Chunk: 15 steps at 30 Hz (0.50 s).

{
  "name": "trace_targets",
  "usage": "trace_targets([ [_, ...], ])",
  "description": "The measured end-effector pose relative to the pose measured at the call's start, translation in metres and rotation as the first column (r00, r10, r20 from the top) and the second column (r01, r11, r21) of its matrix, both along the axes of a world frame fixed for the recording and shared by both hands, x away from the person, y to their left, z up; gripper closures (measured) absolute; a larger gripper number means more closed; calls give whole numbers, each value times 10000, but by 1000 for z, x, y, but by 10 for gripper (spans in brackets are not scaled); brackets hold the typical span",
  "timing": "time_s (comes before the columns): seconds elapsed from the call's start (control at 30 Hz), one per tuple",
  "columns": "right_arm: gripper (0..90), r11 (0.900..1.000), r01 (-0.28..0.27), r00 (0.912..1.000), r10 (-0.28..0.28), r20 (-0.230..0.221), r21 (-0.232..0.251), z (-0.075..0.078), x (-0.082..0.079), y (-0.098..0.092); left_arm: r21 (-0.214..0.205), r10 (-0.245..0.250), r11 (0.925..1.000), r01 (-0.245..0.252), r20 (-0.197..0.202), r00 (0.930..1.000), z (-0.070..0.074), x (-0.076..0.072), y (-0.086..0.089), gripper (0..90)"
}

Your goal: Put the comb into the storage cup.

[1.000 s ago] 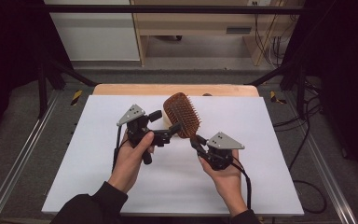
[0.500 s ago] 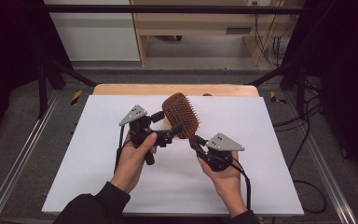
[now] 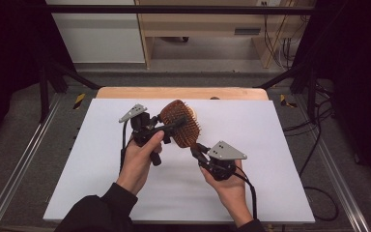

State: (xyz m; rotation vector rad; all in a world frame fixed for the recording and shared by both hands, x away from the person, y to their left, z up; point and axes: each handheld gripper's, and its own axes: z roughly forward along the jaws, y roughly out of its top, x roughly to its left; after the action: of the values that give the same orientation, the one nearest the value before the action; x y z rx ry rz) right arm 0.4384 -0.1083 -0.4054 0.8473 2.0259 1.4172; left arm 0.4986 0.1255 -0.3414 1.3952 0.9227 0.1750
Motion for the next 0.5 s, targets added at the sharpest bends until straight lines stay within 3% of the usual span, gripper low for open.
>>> trace_targets([
  [0.27, 726, 9999, -117, 9999, 117, 39, -92, -1, -2, 5, -491, -29, 9988, 18, -211, 9998, 1, 1, 4, 342],
  [0.5, 726, 9999, -126, 9999, 126, -36, 7, -2, -2, 6, -568, -39, 9984, 16, -408, 9992, 0, 1, 5, 423],
])
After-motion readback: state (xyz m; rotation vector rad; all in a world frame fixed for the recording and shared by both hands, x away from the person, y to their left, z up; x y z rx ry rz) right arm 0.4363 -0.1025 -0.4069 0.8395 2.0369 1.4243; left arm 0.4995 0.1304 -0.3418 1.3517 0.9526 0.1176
